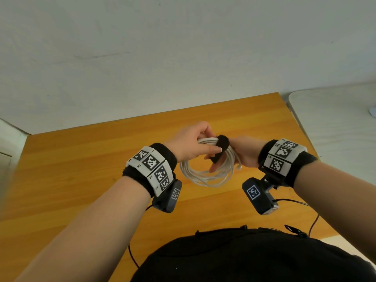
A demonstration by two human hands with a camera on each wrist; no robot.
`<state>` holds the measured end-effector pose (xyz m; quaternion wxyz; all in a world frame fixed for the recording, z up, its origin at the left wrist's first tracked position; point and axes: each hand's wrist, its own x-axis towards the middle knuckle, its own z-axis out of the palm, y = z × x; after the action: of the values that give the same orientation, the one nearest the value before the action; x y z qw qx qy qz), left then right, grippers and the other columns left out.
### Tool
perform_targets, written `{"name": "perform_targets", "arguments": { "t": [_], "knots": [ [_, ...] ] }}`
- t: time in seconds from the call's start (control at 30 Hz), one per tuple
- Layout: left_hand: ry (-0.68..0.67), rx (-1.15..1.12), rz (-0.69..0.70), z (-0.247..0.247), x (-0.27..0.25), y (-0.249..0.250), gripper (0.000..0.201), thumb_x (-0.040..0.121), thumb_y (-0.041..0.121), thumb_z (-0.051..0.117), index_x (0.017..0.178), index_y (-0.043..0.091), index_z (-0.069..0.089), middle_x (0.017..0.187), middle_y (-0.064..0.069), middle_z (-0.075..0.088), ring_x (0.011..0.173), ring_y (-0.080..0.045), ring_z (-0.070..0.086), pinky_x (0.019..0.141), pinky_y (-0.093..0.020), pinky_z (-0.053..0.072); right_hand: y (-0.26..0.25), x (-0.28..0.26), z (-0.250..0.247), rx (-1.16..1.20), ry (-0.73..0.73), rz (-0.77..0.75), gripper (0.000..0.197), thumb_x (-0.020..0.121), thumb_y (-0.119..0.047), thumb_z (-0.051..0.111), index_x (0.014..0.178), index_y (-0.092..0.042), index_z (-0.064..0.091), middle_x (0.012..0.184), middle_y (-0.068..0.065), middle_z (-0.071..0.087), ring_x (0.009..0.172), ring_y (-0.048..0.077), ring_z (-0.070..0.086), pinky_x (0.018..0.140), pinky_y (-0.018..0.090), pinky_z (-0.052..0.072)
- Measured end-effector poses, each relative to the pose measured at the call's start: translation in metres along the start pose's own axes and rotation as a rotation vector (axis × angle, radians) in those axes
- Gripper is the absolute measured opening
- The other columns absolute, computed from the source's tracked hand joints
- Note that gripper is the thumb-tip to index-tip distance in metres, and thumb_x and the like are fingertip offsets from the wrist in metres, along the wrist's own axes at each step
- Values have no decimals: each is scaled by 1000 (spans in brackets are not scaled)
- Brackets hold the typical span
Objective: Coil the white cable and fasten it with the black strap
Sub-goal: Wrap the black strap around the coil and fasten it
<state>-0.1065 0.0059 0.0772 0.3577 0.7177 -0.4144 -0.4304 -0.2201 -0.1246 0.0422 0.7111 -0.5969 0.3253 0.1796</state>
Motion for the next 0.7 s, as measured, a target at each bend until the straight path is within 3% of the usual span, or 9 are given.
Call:
{"name": "perform_targets", "arguments": {
  "t": [0.07,0.13,0.2,0.23,0.3,0.4,0.5,0.6,0.7],
  "knots": [
    [-8,-25,9,2,-1,0,24,82,13,70,83,21,48,75,0,68,55,-1,59,47,-10,39,5,3,-3,112,4,24,33,99,-24,37,102,-5,63,97,21,68,74,29,67,73,36,40],
    [-21,-34,27,4,-1,2,26,80,11,71,82,21,48,83,-8,70,65,-8,63,54,-11,45,6,3,-5,194,7,36,28,99,-16,36,98,-3,61,74,10,71,59,18,67,62,28,51],
    [-38,-32,38,5,-1,3,27,78,12,73,82,22,49,85,-9,72,70,-11,66,68,-21,52,5,2,-6,215,1,-4,25,98,-8,38,92,-1,61,61,5,70,50,12,64,51,22,52],
    [-41,-36,34,5,-1,3,26,78,14,74,82,22,49,81,-5,72,69,-8,66,70,-22,53,3,0,-7,220,-6,-28,23,96,-4,39,89,0,61,60,6,69,48,11,63,48,20,52],
    [-35,-57,18,7,-2,4,23,78,21,74,80,22,51,68,3,69,55,-3,59,56,-16,46,1,-2,-7,188,33,-43,17,93,2,46,86,1,62,66,11,67,50,14,63,47,21,51],
    [-32,-95,-8,11,-2,5,19,82,27,68,74,20,53,51,7,59,43,-7,43,45,-18,34,0,0,-2,-36,202,-58,14,87,2,56,77,-6,62,70,10,59,58,17,54,54,23,48],
    [-56,-120,-21,13,-4,5,20,84,24,67,70,19,53,47,7,56,44,-9,40,45,-19,33,-3,3,1,-118,375,-95,14,83,-5,65,71,-12,61,65,3,58,58,13,53,50,18,48],
    [-77,-160,-7,14,-6,8,22,85,23,66,68,20,52,47,7,56,44,-10,41,45,-19,33,-5,4,-8,-158,518,-144,13,83,-16,68,73,-16,60,67,-2,60,62,9,55,59,21,45],
    [-70,-149,0,14,-6,9,21,85,25,66,70,19,53,48,7,56,44,-10,41,44,-18,34,-13,1,-12,-146,523,-232,8,82,-16,69,77,-16,63,71,-2,63,66,8,58,60,21,46]
  ]
}}
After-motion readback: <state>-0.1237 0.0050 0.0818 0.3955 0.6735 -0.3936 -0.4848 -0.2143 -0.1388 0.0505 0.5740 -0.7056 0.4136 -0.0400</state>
